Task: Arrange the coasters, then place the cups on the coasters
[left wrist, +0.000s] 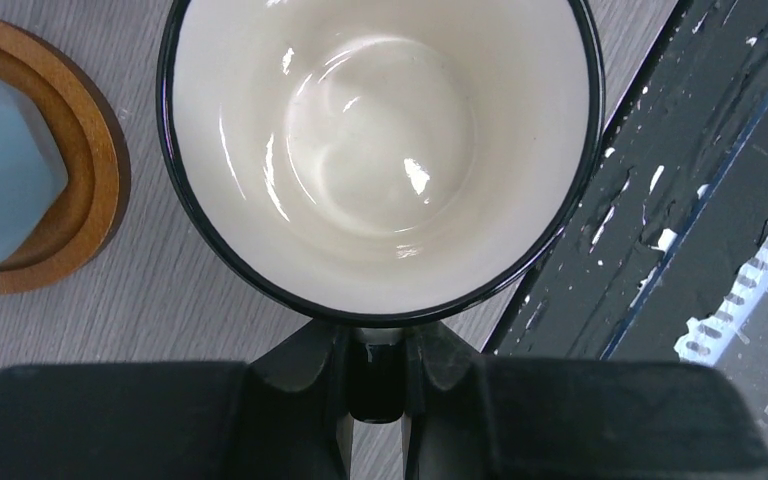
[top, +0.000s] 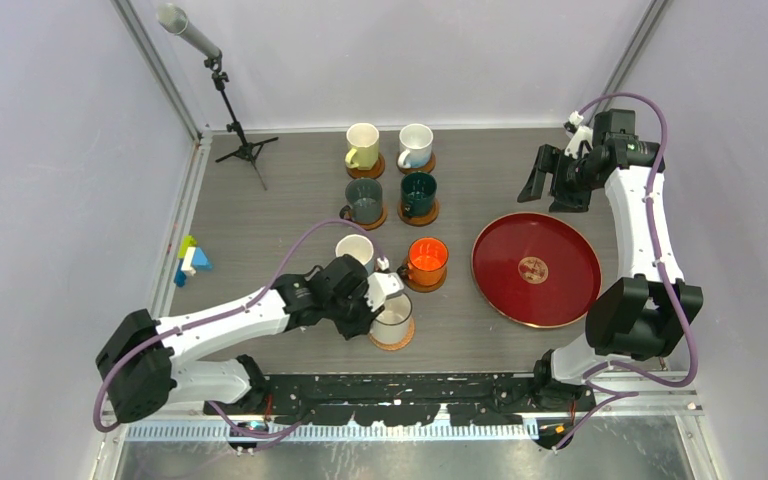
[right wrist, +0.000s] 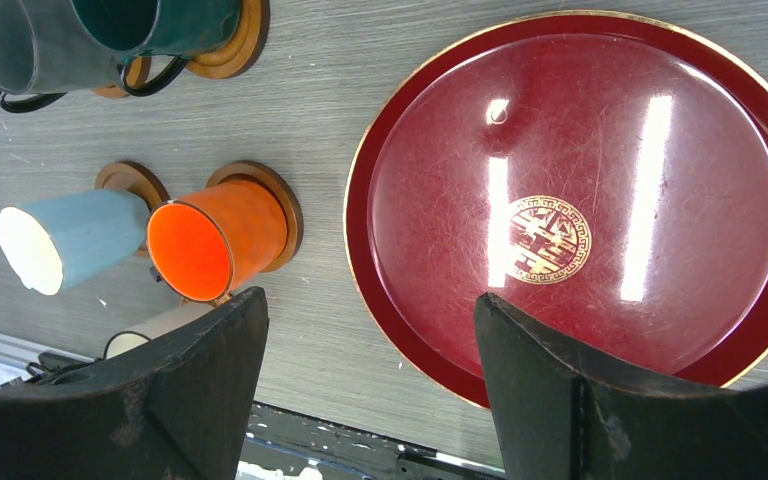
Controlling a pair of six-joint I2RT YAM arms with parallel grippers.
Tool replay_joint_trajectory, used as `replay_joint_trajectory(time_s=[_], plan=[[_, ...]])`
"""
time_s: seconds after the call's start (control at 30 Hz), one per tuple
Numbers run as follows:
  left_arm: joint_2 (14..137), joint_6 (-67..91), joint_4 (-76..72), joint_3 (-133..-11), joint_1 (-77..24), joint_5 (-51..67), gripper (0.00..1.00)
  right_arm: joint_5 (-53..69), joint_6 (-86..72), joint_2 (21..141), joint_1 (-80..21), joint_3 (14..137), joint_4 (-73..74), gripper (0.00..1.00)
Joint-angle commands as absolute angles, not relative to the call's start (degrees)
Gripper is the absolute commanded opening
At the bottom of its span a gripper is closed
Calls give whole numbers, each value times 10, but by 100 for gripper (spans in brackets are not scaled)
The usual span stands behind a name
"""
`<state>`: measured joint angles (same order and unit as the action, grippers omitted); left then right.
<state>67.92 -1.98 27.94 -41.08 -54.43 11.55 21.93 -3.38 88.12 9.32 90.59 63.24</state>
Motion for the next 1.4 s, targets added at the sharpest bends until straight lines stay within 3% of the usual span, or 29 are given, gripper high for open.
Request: replay_joint_trajectory(time_s=[0.0, 0.1, 0.2, 0.57, 0.7, 0.87, 1.13, 1.37], plan=[[691, -21, 226, -439, -549, 114, 4, 221, -35, 867, 90, 918, 631, 80], [688, -23, 229, -437, -551, 117, 16, 222, -34, 867, 90, 922, 634, 80], [681, -29, 241, -438, -554, 117, 36, 224, -34, 869, 90, 925, 637, 80], [633, -77, 329, -453, -564, 118, 55, 227, -29, 875, 90, 932, 643, 80], [598, -119, 378, -490, -558, 94, 56, 230, -25, 876, 90, 933, 646, 80], [570, -159, 400, -518, -528, 77, 51, 233, -20, 875, 90, 928, 647, 80], [637, -171, 376, -523, -526, 33, 32, 238, -16, 871, 90, 920, 643, 80], [689, -165, 361, -515, -527, 48, 31, 225, -3, 864, 90, 912, 650, 80]])
